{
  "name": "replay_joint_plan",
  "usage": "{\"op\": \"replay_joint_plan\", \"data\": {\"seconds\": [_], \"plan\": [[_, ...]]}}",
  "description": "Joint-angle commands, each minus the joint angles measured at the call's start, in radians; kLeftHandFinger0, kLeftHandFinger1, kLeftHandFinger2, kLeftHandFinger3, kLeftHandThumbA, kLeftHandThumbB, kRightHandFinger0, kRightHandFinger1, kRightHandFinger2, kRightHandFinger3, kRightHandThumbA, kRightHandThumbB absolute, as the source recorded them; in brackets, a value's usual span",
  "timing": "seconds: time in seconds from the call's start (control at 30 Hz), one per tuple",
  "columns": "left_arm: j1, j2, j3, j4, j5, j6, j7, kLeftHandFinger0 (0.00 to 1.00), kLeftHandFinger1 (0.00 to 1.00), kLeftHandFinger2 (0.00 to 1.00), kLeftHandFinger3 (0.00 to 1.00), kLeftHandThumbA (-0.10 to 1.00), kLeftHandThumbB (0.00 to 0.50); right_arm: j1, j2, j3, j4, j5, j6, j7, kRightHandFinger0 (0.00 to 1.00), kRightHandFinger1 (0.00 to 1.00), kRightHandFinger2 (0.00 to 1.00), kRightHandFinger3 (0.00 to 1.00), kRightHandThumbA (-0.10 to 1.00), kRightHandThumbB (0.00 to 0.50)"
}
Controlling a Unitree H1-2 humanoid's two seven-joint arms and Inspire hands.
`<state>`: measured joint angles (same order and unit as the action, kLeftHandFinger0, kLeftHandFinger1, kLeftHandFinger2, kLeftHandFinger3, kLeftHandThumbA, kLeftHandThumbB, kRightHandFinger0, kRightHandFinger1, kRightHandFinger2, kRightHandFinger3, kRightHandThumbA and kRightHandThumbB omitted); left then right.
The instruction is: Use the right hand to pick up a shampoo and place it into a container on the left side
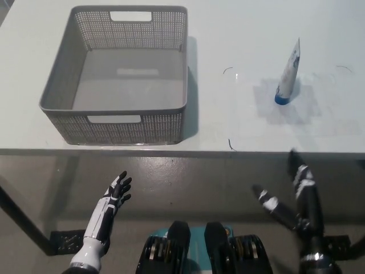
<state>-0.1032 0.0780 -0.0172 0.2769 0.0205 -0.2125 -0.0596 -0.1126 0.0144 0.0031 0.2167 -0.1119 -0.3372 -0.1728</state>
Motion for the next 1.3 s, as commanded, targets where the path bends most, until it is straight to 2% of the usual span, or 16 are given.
{"op": "replay_joint_plan", "data": {"seconds": [0.0,0.07,0.13,0.2,0.33,0.47,0.57,0.6,0.7,0.83,0.9,1.07,1.27], "plan": [[-0.018,0.010,-0.001,-0.016,-0.008,-0.055,-0.011,1.00,1.00,1.00,1.00,0.99,0.013,-0.101,-0.011,-0.046,-0.078,-0.057,-0.133,-0.120,1.00,1.00,1.00,1.00,0.91,0.216],[-0.014,0.007,0.001,-0.015,-0.016,-0.055,-0.014,1.00,1.00,1.00,1.00,0.98,0.019,-0.132,-0.017,-0.064,-0.082,-0.059,-0.133,-0.121,1.00,1.00,1.00,1.00,0.87,0.197],[-0.012,0.006,0.000,-0.018,-0.015,-0.052,-0.013,1.00,1.00,1.00,1.00,0.98,0.018,-0.157,-0.017,-0.082,-0.077,-0.056,-0.131,-0.122,1.00,1.00,1.00,1.00,0.87,0.231],[-0.007,0.005,0.001,-0.017,-0.007,-0.055,-0.006,1.00,1.00,1.00,1.00,0.98,0.020,-0.185,-0.015,-0.102,-0.063,-0.054,-0.127,-0.130,1.00,1.00,1.00,1.00,0.87,0.243],[-0.006,0.004,0.001,-0.012,-0.016,-0.058,-0.011,1.00,1.00,1.00,1.00,0.98,0.021,-0.244,-0.038,-0.127,-0.050,-0.025,-0.069,-0.112,1.00,1.00,1.00,1.00,0.89,0.200],[0.006,0.002,0.001,-0.020,-0.014,-0.060,-0.009,1.00,1.00,1.00,1.00,0.99,0.010,-0.317,-0.068,-0.146,0.024,0.029,-0.047,-0.078,1.00,1.00,1.00,1.00,0.88,0.207],[0.028,-0.003,-0.002,-0.022,-0.015,-0.065,-0.010,1.00,1.00,1.00,1.00,1.00,0.018,-0.347,-0.082,-0.154,0.068,0.049,-0.033,-0.067,1.00,1.00,1.00,1.00,0.87,0.224],[0.035,-0.003,-0.003,-0.018,-0.016,-0.071,-0.011,1.00,1.00,1.00,1.00,0.99,0.024,-0.362,-0.093,-0.153,0.094,0.049,-0.026,-0.061,1.00,1.00,1.00,1.00,0.89,0.229],[0.047,-0.007,-0.003,-0.027,-0.015,-0.067,-0.008,1.00,1.00,1.00,1.00,0.98,0.020,-0.422,-0.109,-0.166,0.179,0.088,-0.005,-0.050,1.00,1.00,1.00,1.00,0.88,0.281],[0.048,-0.009,-0.002,-0.025,-0.016,-0.069,-0.009,1.00,1.00,1.00,1.00,0.98,0.000,-0.497,-0.127,-0.171,0.310,0.100,-0.023,-0.045,1.00,1.00,1.00,1.00,0.86,0.269],[0.045,-0.010,-0.004,-0.021,-0.017,-0.071,-0.012,1.00,1.00,1.00,1.00,0.99,0.011,-0.532,-0.134,-0.168,0.376,0.090,-0.032,-0.055,1.00,1.00,1.00,1.00,0.88,0.272],[0.045,-0.011,-0.002,-0.019,-0.017,-0.072,-0.010,1.00,1.00,1.00,1.00,0.99,0.016,-0.597,-0.128,-0.147,0.502,0.062,-0.040,-0.073,1.00,1.00,1.00,1.00,0.87,0.235],[0.023,-0.009,-0.002,-0.014,-0.013,-0.071,-0.008,1.00,1.00,1.00,1.00,0.98,0.019,-0.676,-0.131,-0.143,0.647,0.061,-0.050,-0.083,1.00,1.00,1.00,1.00,0.85,0.243]]}}
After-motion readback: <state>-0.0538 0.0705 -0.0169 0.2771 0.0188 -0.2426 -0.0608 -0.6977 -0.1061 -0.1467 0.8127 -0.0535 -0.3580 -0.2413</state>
